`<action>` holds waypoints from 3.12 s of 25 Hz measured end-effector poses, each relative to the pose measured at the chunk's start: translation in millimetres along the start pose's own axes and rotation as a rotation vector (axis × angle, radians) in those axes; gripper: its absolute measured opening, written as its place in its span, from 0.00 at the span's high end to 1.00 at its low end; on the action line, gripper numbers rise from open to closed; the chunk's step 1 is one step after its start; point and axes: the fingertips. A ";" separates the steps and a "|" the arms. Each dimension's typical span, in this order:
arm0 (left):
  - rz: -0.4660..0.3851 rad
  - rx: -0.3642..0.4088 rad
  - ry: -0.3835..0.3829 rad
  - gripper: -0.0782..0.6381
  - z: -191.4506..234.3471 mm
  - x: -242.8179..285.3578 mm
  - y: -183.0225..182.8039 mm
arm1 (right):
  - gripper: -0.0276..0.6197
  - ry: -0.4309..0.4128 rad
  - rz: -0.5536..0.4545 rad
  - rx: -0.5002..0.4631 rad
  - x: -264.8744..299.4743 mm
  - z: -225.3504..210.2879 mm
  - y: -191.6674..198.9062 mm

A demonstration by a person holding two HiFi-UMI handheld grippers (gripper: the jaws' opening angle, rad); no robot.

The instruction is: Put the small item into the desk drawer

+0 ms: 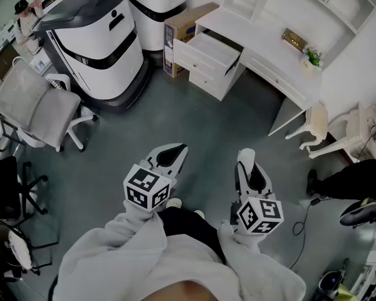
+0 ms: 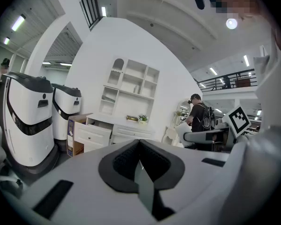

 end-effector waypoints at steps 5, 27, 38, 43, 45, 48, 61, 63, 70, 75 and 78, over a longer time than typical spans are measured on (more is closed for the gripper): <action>0.007 0.006 0.009 0.87 -20.8 -6.9 2.1 | 0.68 -0.013 -0.004 0.042 -16.1 -1.2 -0.3; 0.010 -0.013 -0.078 0.87 -92.2 -22.0 47.9 | 0.68 -0.095 -0.003 0.082 -77.8 -33.6 32.5; 0.023 -0.033 -0.109 0.87 -103.8 -19.3 56.5 | 0.68 -0.129 0.018 0.109 -83.1 -43.3 36.8; 0.011 -0.033 -0.131 0.87 -86.2 -14.0 51.4 | 0.68 -0.151 0.018 0.096 -60.8 -41.0 34.1; 0.002 -0.032 -0.134 0.87 -78.3 -6.6 47.6 | 0.68 -0.156 0.018 0.087 -48.4 -41.4 31.2; -0.009 -0.028 -0.129 0.87 -64.3 9.2 38.9 | 0.68 -0.157 0.014 0.077 -27.1 -43.9 22.6; -0.017 -0.007 -0.125 0.87 7.3 93.3 -12.1 | 0.68 -0.124 0.004 0.089 72.6 -77.7 -30.0; -0.014 -0.005 -0.126 0.87 15.9 102.7 -17.6 | 0.68 -0.126 0.005 0.091 85.7 -79.5 -35.9; -0.016 -0.014 -0.133 0.87 53.1 126.6 -32.1 | 0.68 -0.139 0.014 0.084 132.1 -76.6 -50.3; -0.028 -0.012 -0.129 0.87 81.7 143.6 -46.5 | 0.68 -0.139 0.002 0.069 161.9 -72.5 -65.5; -0.040 -0.002 -0.117 0.87 98.2 158.1 -57.0 | 0.68 -0.127 -0.013 0.060 180.2 -74.6 -75.8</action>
Point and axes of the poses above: the fingertips, and each gripper's own axes: x forward along the fingers, z to its left, y out of its underside, and after that the axes turned 4 degrees about -z, right-handed
